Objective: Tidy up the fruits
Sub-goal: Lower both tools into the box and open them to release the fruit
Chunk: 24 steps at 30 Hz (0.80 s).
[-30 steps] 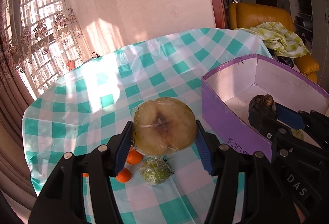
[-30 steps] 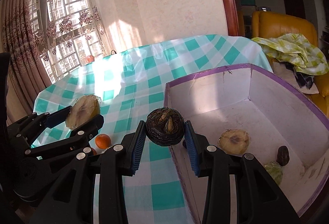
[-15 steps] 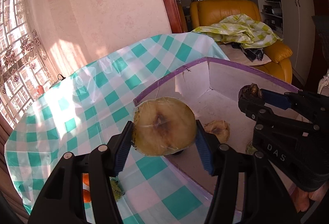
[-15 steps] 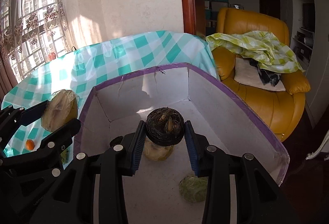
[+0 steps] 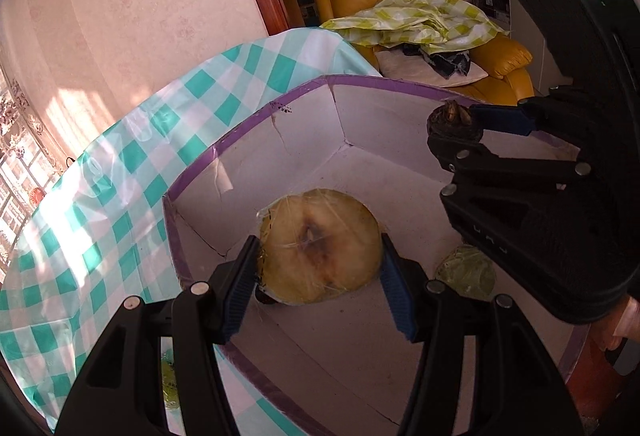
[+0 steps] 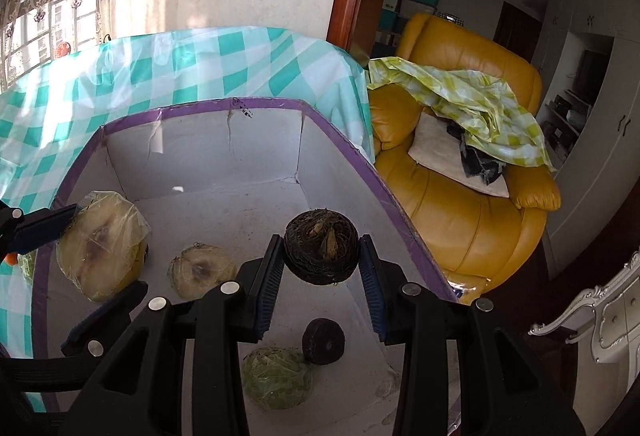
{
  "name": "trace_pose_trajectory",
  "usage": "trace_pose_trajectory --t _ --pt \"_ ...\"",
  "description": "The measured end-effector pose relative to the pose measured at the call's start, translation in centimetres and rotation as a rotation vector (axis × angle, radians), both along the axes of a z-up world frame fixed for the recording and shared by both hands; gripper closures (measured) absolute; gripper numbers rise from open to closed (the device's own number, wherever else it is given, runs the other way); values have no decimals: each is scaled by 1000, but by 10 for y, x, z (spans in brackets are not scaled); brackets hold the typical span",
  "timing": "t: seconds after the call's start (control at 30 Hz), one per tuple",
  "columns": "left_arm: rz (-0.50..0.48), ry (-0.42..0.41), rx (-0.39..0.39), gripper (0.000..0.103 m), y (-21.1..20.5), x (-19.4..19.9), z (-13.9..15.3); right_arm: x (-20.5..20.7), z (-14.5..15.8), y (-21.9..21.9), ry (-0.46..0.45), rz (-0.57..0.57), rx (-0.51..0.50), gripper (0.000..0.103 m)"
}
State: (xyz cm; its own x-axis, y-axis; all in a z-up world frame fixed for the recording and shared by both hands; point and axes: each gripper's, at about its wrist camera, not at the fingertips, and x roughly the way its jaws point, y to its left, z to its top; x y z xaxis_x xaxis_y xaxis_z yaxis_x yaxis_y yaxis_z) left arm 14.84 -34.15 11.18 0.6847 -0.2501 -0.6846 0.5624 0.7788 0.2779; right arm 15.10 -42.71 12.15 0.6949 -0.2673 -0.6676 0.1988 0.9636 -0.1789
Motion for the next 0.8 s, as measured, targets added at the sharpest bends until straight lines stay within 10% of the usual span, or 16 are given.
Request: trace_pose_trajectory --t 0.8 --pt "-109 396 189 45 -26 36 -57 35 -65 19 469 74 -371 66"
